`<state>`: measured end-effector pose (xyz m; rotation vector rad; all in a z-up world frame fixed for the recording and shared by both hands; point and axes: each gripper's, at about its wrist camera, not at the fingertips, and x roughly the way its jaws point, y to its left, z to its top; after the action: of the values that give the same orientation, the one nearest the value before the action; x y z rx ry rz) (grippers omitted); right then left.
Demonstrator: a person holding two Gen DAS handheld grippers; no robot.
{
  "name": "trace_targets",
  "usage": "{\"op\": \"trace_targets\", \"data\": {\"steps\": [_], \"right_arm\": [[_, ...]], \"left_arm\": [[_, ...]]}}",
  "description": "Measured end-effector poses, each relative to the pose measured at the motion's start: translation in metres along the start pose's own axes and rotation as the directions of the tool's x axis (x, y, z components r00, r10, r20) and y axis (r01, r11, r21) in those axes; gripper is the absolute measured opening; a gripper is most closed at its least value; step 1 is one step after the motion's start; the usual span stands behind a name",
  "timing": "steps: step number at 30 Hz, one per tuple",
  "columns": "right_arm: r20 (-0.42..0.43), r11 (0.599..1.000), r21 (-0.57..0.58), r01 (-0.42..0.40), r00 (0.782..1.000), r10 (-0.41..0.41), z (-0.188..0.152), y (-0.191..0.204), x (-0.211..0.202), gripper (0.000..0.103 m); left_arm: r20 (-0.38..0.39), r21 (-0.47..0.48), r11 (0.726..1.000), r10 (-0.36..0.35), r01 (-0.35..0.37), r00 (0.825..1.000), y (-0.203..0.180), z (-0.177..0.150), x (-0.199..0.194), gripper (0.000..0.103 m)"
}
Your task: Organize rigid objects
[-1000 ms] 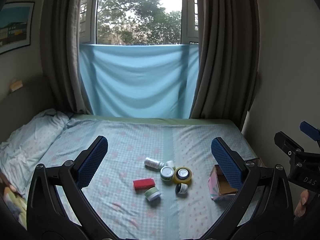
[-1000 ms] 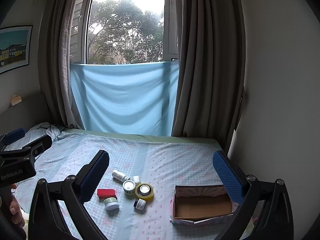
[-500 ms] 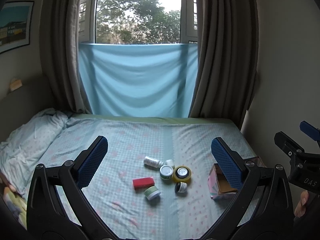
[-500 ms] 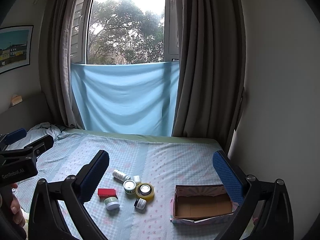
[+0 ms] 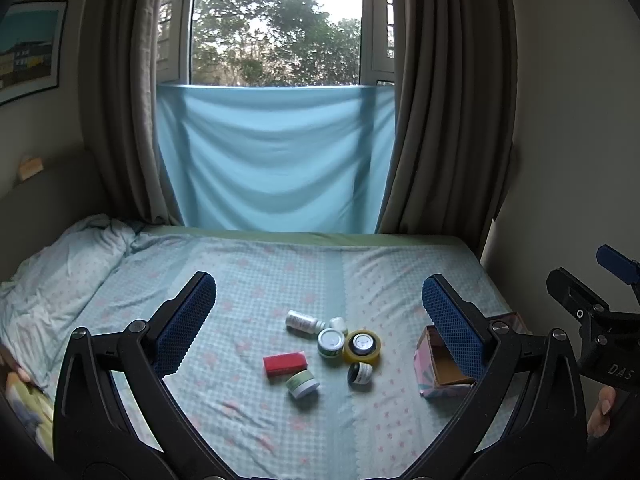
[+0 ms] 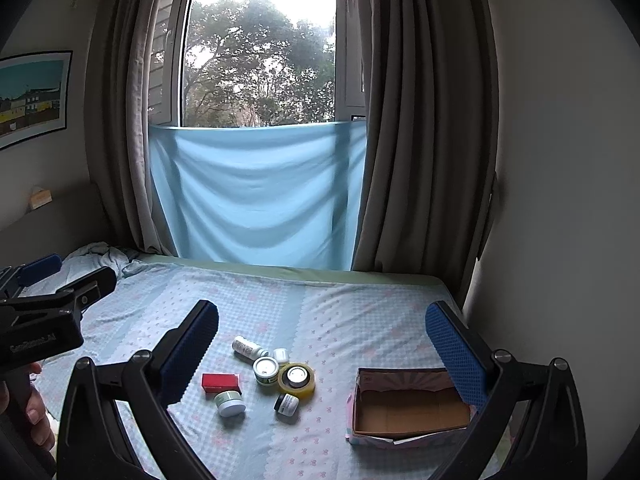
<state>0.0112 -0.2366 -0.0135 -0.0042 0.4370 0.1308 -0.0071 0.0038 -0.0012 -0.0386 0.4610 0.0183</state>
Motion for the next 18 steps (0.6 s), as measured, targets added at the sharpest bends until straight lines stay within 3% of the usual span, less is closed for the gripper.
{"op": "trace_targets", "data": {"steps": [7, 11, 18], "right_arm": [[0.000, 0.999, -0.019, -0.026, 1.000, 0.026, 0.000, -0.004, 0.004, 0.103], [-0.017, 0.999, -0.026, -0.042, 0.999, 0.042, -0.002, -0.008, 0.011, 0.103], [-0.120, 0.995, -0.051, -0.082, 0.990, 0.075, -0.032, -0.016, 0.052, 0.103]], "left_arm": [[0.002, -0.020, 1.000, 0.011, -0.011, 1.000, 0.004, -0.001, 0.004, 0.102], [-0.034, -0.030, 0.999, 0.043, -0.044, 0.999, 0.011, -0.003, 0.015, 0.102], [-0.203, -0.059, 0.995, 0.064, -0.078, 0.977, 0.030, -0.033, 0.062, 0.102]]}}
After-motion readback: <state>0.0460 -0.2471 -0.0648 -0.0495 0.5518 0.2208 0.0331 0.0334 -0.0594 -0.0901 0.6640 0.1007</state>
